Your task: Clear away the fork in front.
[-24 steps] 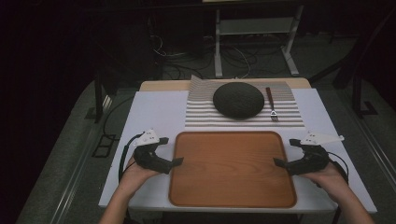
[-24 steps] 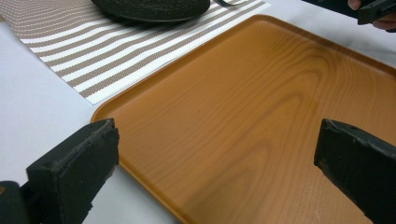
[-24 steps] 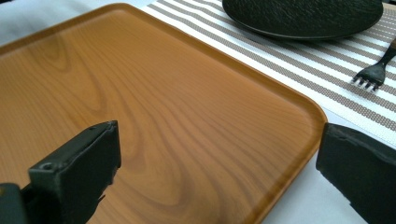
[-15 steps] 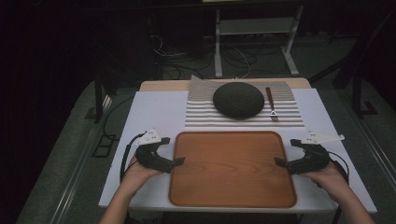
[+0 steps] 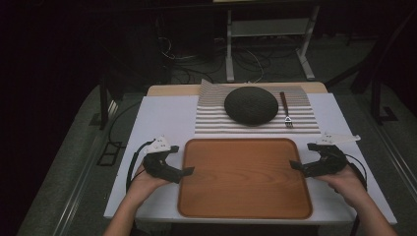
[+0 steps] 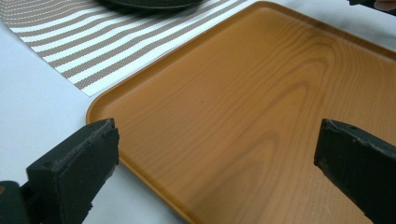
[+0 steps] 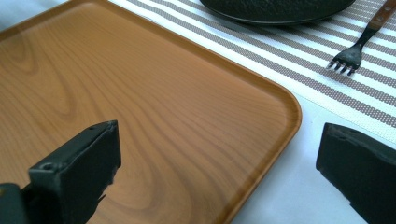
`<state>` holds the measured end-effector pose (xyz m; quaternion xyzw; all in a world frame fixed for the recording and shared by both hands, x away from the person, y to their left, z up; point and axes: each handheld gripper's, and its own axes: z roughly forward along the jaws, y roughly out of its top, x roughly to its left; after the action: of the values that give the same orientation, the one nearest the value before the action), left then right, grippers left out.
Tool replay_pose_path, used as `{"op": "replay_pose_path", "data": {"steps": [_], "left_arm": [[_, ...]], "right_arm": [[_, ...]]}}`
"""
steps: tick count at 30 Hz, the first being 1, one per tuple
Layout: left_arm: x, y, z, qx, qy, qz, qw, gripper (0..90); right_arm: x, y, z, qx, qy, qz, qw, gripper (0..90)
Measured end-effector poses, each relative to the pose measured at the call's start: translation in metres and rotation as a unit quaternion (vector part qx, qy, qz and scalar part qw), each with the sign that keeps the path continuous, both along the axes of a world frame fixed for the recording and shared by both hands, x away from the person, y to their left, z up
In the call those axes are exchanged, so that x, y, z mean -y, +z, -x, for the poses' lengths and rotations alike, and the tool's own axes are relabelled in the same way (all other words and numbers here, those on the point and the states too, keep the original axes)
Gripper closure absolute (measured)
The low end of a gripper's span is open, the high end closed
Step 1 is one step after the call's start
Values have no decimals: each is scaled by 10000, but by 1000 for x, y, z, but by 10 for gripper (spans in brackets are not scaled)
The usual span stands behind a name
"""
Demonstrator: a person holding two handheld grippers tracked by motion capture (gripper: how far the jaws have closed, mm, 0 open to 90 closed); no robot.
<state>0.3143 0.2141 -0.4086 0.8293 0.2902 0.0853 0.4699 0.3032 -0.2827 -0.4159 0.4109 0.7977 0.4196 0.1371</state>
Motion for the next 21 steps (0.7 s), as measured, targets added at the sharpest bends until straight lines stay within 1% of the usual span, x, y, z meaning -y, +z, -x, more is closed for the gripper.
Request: {"op": "replay_pose_path", "data": {"steps": [4,9,14,16,21], "left_arm": [[1,0,0,-22,-9,-8,10000,0],[1,0,0,-19,-7,2,10000,0],[1,-1,0,-22,-10,-5,10000,0],[0,0,-1,-25,9,23,10000,0],[1,-1,0,-18,-18,12,10000,0]], "right_arm": [[2,1,-6,-98,-56,-14,9999,0],[5,2,-12,-123,-112,-18,9999,0],[6,3,-17,-135,-186,47,9997,0],[5,4,-19,-137,-205,102,9996,0],[5,4,-25,-182,-261,145,9994,0]]}}
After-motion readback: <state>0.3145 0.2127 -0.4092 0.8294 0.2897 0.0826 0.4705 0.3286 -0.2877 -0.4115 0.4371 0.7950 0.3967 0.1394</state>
